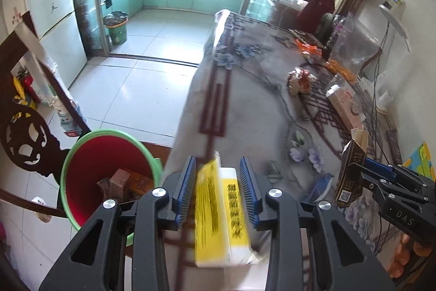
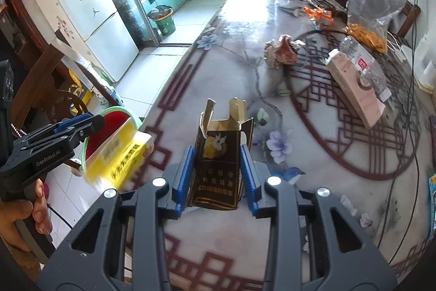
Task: Collect trash
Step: 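Lift the yellow box with the left gripper while the right holds the cigarette box, then carry both boxes over the red bucket and open both grippers to drop them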
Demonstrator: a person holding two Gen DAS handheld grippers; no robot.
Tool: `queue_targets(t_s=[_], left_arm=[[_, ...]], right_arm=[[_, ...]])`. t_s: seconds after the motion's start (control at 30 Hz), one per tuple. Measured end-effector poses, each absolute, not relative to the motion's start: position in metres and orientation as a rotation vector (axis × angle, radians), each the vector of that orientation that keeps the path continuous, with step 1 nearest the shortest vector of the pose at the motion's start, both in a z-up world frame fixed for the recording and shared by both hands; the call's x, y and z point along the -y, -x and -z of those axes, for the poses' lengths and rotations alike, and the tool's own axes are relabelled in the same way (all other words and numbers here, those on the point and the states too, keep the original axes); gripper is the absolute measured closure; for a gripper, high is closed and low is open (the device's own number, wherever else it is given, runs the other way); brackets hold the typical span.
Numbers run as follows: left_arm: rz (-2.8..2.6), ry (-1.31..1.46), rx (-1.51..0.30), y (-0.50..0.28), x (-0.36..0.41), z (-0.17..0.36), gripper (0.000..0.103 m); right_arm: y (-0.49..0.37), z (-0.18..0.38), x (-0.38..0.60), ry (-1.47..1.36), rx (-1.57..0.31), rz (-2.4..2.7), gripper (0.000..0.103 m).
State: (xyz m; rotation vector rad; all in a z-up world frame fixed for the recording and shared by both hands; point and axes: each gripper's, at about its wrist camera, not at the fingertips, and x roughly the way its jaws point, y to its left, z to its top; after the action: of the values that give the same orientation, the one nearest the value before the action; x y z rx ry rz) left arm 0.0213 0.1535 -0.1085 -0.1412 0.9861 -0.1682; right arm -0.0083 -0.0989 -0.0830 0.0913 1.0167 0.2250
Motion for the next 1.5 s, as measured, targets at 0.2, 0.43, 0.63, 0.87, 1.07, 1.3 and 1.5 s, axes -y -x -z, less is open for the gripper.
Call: queue_targets(t_s=[0.2,0.43,0.63,0.87,1.07,1.3,1.5], left_arm=[[0.130,0.190,-1.004,-0.022,-0.185,0.117,0.085],[0.175,0.257,-1.137,-0.017,-0.206,0.159,0.072],[0.231,0.312,-1.215,-0.009,-0.185,0.189,0.035],[0.265,0.244,-1.277,-0.016,-0.153,0.208,0.043],[0.275,0.236,-1.274,-0.019,-0.153,0.207,0.064],[0.230,0.221,-1.147,-0.022,-0.172,0.166,0.065],[0.124,0.259,-1.059,-0.024,-0.215,0.137,0.065]], right_arm=[[0.007,0.079,0.077,-0.059,-1.003,-0.262,0.069],[0.003,0.088,0.064,-0.059,-1.035,-0.283,0.069],[0.001,0.093,0.053,-0.041,-1.052,-0.294,0.069],[0.004,0.092,0.057,-0.042,-1.056,-0.279,0.069],[0.008,0.089,0.069,-0.070,-1.046,-0.238,0.069],[0.005,0.088,0.064,-0.067,-1.040,-0.254,0.069],[0.000,0.084,0.046,-0.028,-1.032,-0.296,0.069]])
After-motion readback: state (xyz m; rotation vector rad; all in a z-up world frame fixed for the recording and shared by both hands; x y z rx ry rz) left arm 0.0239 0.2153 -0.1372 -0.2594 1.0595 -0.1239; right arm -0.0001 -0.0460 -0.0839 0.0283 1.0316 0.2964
